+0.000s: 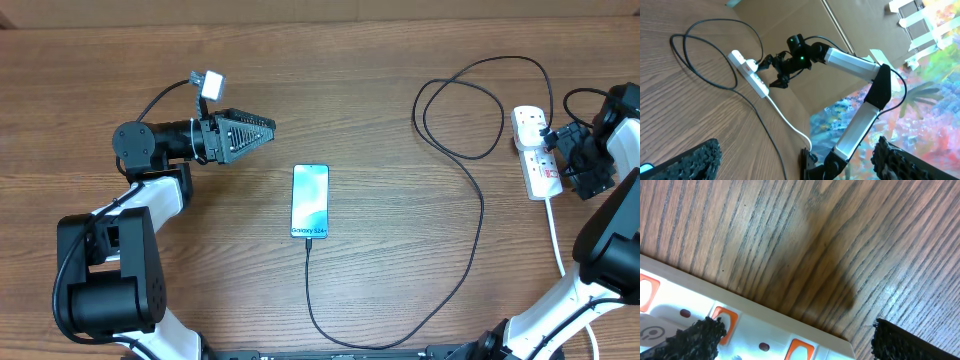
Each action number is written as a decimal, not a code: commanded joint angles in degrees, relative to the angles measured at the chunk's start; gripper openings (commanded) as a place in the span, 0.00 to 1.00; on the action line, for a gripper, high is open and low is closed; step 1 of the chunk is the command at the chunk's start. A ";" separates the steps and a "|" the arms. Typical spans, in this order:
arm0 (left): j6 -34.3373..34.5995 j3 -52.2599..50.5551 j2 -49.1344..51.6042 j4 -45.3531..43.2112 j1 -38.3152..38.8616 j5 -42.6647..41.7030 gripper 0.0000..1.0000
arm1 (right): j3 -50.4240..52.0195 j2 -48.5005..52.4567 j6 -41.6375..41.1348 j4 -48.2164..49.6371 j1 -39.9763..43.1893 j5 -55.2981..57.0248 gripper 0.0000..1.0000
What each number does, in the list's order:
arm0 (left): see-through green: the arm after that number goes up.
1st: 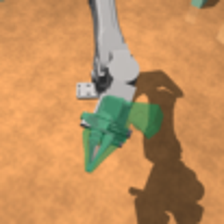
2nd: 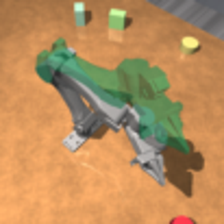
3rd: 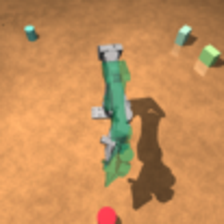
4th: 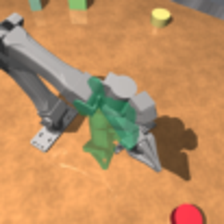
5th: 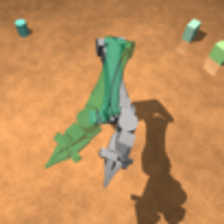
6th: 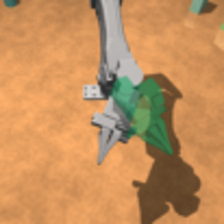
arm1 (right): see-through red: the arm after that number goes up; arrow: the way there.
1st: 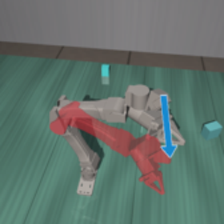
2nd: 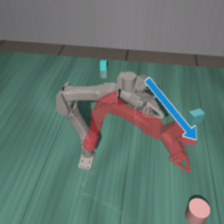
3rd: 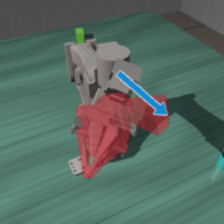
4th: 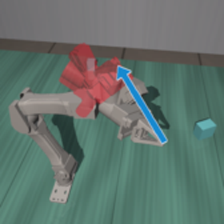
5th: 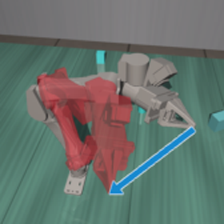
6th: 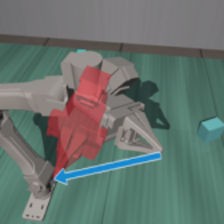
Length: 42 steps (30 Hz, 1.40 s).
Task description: Plug charger to phone and switch on socket
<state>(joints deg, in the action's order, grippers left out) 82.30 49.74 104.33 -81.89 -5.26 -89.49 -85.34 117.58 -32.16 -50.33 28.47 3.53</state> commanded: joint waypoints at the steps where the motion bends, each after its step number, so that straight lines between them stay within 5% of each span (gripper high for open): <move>1: -1.36 0.24 -1.31 -0.39 0.02 -1.01 1.00 | 1.79 -1.42 1.18 0.15 -1.51 -2.40 1.00; 42: -1.36 0.24 -1.31 -0.39 0.02 -1.01 1.00 | -0.57 -2.08 2.23 -5.42 2.32 -2.16 1.00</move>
<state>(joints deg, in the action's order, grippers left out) 82.30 49.74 104.33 -81.91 -5.26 -89.49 -84.33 116.25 -31.00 -56.90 30.22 0.47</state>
